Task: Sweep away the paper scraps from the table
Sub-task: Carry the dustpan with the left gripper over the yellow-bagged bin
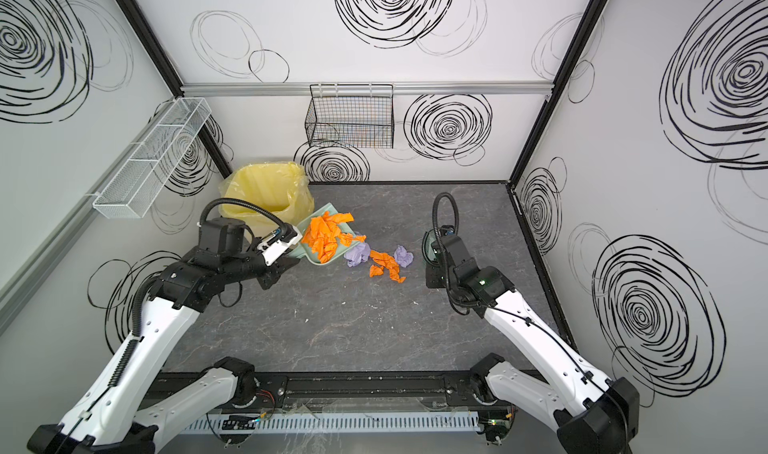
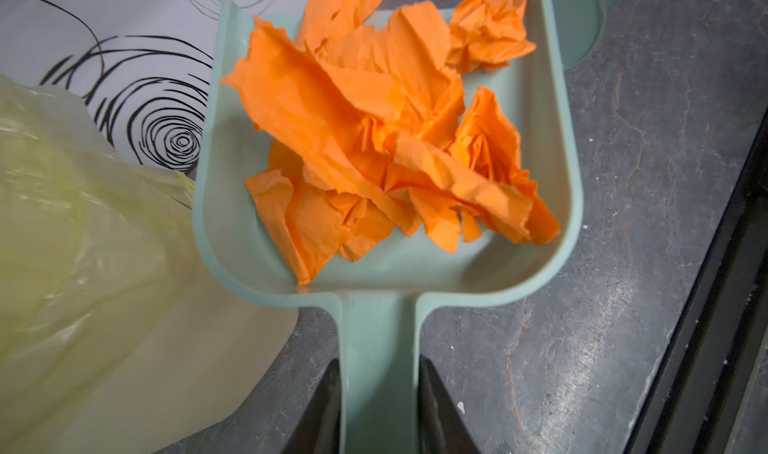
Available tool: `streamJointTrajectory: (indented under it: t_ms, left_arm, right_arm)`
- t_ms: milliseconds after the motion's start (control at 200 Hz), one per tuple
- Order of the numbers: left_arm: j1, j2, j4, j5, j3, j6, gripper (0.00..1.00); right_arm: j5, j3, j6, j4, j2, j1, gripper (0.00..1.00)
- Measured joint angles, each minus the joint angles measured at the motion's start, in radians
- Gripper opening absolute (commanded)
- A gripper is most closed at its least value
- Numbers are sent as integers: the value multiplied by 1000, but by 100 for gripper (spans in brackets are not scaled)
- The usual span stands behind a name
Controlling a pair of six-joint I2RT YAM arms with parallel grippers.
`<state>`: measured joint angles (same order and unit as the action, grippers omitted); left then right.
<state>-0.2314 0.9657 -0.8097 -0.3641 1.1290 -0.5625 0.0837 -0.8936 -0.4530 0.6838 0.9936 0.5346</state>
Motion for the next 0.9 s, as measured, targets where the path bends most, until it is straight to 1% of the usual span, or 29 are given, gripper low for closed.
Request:
streamJointTrajectory:
  t_ms: [180,320,460,610,775,901]
  left_arm:
    - [98,50,-41,-21,103,-48,0]
    - [229,111,-79,-72,199,-91,0]
    - [371,192,-119,-148,311,-141,0]
    - [480,290,-158,-196,406,-201,0]
    - [563,407,-193,-199,509,-283,0]
    - [609,509,-220,-160,621,-363,0]
  right_arm:
    - [-10,19,2,-3,-27,-10,0]
    - [-14,29,3,-2,-55,-16,0]
    - [-21,49,4,-2,-74,-21,0]
    - [-30,68,4,-2,-78,-25,0]
    - [-34,71,4,-2,-78,-26,0]
    - [-37,72,4,-2,-78,-27,0]
